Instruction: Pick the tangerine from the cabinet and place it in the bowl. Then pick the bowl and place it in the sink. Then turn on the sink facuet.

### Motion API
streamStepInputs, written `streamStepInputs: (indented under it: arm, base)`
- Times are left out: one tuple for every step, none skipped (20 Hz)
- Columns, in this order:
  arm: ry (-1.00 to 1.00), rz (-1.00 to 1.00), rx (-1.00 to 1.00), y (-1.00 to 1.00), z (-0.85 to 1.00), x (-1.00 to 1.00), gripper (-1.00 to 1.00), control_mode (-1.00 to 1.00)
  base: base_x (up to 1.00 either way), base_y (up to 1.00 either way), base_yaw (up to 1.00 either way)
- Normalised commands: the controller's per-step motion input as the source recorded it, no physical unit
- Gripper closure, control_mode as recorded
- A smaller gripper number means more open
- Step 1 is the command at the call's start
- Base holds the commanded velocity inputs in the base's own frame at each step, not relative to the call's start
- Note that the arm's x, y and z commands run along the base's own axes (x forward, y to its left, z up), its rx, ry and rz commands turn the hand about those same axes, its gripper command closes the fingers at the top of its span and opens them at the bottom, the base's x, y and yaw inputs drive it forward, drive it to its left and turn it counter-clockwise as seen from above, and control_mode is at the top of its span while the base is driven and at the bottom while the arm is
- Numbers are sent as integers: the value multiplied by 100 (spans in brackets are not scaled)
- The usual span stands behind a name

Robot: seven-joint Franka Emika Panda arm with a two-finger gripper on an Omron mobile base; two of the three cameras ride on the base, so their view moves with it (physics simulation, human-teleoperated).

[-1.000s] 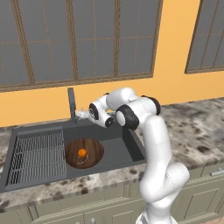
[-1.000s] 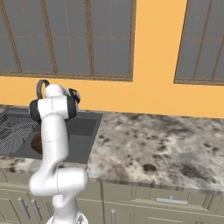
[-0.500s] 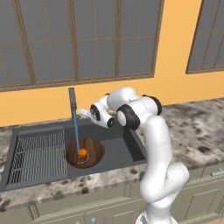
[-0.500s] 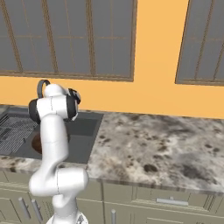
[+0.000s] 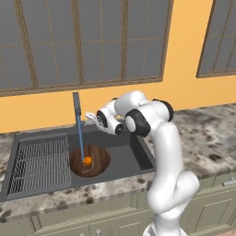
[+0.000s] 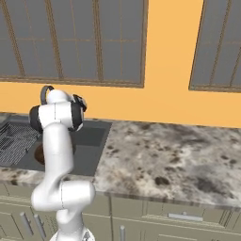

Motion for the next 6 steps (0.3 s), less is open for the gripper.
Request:
streamStepInputs:
  arm:
    - [0,0,-1,0,0,0,100,-100]
    - [0,0,0,0,0,0,100,-100]
    - [0,0,0,0,0,0,100,-100]
    - [0,0,0,0,0,0,100,-100]
    - [0,0,0,0,0,0,100,-100]
    - [0,0,0,0,0,0,100,-100]
  base:
    - [0,0,0]
    - [0,0,0]
    - [0,0,0]
    - [0,0,0]
    - [0,0,0]
    - [0,0,0]
